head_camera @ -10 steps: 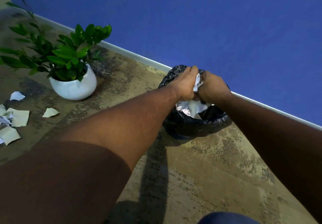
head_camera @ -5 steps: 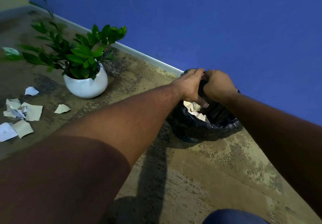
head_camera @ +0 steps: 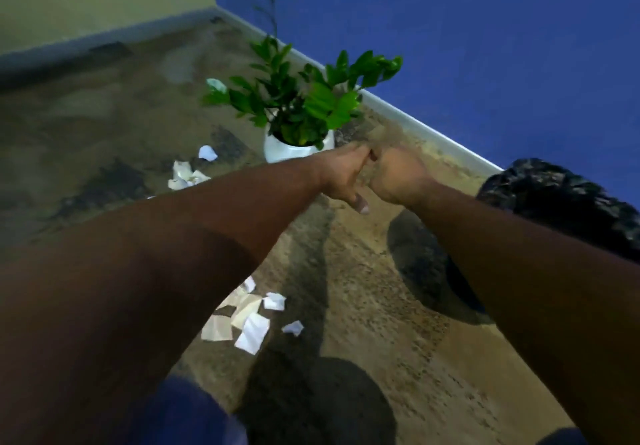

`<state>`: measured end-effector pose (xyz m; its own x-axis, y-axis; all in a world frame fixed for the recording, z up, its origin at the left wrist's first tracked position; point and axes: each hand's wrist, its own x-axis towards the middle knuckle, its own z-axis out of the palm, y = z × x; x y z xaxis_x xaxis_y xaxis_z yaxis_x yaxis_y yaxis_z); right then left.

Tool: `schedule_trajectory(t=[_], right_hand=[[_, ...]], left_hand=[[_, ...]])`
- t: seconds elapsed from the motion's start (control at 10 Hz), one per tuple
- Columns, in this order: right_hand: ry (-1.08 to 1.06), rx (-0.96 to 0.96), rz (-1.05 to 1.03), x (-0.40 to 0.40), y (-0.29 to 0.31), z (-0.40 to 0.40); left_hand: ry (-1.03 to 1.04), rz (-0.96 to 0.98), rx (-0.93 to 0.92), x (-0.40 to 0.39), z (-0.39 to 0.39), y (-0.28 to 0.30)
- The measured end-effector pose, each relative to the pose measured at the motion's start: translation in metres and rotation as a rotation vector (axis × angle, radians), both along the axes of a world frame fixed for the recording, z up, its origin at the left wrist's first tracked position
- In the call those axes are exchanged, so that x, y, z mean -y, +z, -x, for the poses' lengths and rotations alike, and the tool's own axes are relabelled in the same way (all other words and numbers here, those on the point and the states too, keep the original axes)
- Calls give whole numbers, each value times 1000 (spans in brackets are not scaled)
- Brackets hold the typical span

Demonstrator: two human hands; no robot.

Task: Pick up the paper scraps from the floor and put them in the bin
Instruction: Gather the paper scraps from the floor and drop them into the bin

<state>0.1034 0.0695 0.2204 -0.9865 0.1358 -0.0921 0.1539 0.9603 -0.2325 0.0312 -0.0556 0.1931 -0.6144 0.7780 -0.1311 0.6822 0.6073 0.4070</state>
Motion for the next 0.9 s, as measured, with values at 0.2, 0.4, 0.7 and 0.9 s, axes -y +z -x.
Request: schedule_trajectory(t=[0.2,0.4,0.7,0.9], right_hand=[[113,169,180,96,-58,10],[129,425,205,166,-131,-15],[265,647,7,213,-207,-79],[274,460,-107,225,-219,-95]], left_hand=[[90,127,28,103,-1,-42],[120,194,213,187,-29,-103],[-56,498,119,247,-50,-179],[-61,494,159,260,-58,-199]])
